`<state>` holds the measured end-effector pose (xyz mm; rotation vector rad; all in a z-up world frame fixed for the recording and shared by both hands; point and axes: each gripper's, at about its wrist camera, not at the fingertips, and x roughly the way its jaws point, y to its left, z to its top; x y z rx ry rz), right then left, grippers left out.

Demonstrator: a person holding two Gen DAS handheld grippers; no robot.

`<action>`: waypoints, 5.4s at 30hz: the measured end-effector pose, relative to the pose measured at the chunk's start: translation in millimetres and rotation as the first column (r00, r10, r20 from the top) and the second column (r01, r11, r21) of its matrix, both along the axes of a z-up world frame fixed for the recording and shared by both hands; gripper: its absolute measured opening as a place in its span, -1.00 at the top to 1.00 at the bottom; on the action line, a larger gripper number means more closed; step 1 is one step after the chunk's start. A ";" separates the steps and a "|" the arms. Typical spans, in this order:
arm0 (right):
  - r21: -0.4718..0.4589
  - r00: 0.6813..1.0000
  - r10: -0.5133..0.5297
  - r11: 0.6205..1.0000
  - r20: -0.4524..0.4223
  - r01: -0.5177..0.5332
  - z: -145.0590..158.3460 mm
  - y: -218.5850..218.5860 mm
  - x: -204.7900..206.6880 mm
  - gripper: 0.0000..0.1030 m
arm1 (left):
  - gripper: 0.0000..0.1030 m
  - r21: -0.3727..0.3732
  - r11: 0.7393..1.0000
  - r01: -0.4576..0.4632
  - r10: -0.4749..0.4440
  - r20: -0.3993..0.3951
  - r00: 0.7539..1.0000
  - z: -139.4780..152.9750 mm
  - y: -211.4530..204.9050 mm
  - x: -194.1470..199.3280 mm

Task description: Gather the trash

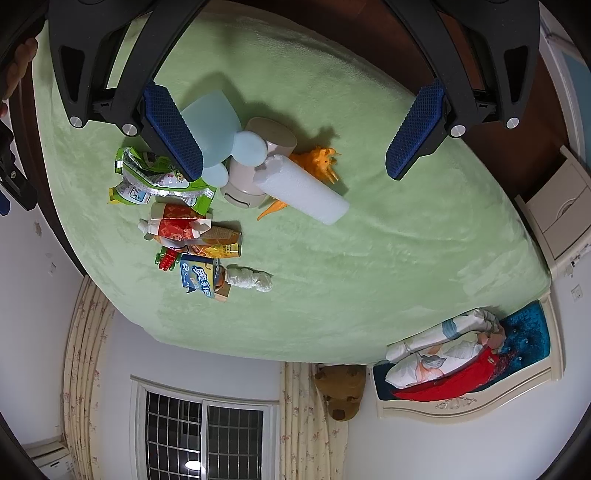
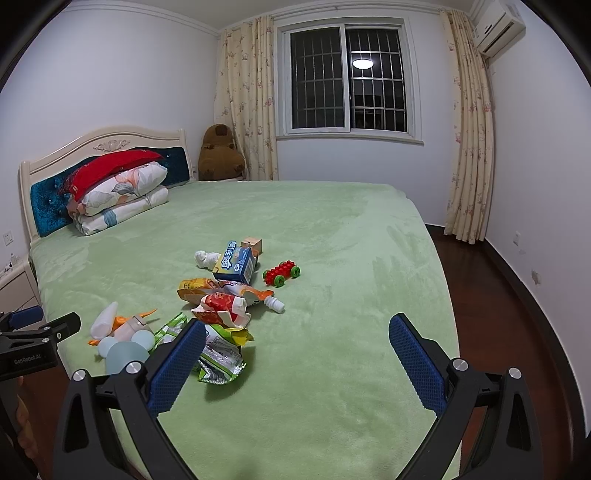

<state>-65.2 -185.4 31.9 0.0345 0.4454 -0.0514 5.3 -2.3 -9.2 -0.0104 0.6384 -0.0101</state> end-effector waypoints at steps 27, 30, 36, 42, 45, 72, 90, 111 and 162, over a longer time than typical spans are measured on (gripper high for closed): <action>0.008 1.000 0.021 1.000 -0.008 -0.020 -1.8 3.7 -1.3 -0.89 | -0.89 -0.378 0.911 0.165 -0.258 -0.210 0.943 -39.7 0.8 30.3; 0.010 1.000 0.027 1.000 -0.007 -0.027 -1.2 4.1 -2.7 -0.89 | -0.89 -0.426 0.890 0.164 -0.280 -0.227 0.933 -46.2 -3.6 39.8; 0.013 1.000 0.025 1.000 -0.010 -0.025 -0.4 -0.2 -2.9 -0.90 | -0.88 -0.471 0.873 0.127 -0.292 -0.295 0.910 -66.3 -13.5 58.3; 0.026 1.000 0.016 1.000 -0.018 -0.016 -1.7 -7.8 -2.4 -0.89 | -0.83 -0.479 0.871 0.110 -0.294 -0.330 0.897 -80.1 -19.7 65.8; 0.021 1.000 0.015 1.000 -0.016 -0.014 -1.4 -8.5 -3.0 -0.90 | -0.49 -0.465 0.879 0.102 -0.278 -0.326 0.903 -80.1 -17.8 66.1; -0.066 0.980 0.180 0.980 -0.089 -0.186 -25.2 38.0 15.2 -0.89 | -0.25 -0.224 0.958 0.177 -0.205 -0.109 0.973 -12.1 2.0 6.8; -0.193 0.909 0.289 0.915 -0.300 -0.354 -56.2 86.6 96.6 -0.89 | -0.25 -0.214 0.973 0.082 -0.111 -0.125 0.986 -16.4 39.5 12.6; -0.156 0.869 0.295 0.911 -0.397 -0.381 -56.5 84.4 90.5 0.20 | -0.25 -0.216 0.973 0.076 -0.105 -0.125 0.987 -15.8 46.0 8.8; 0.101 0.466 0.308 0.903 -0.829 -0.417 -258.3 111.7 -118.9 -0.34 | -0.33 -0.230 0.945 0.232 -0.321 -0.782 0.535 -263.1 -23.0 -166.1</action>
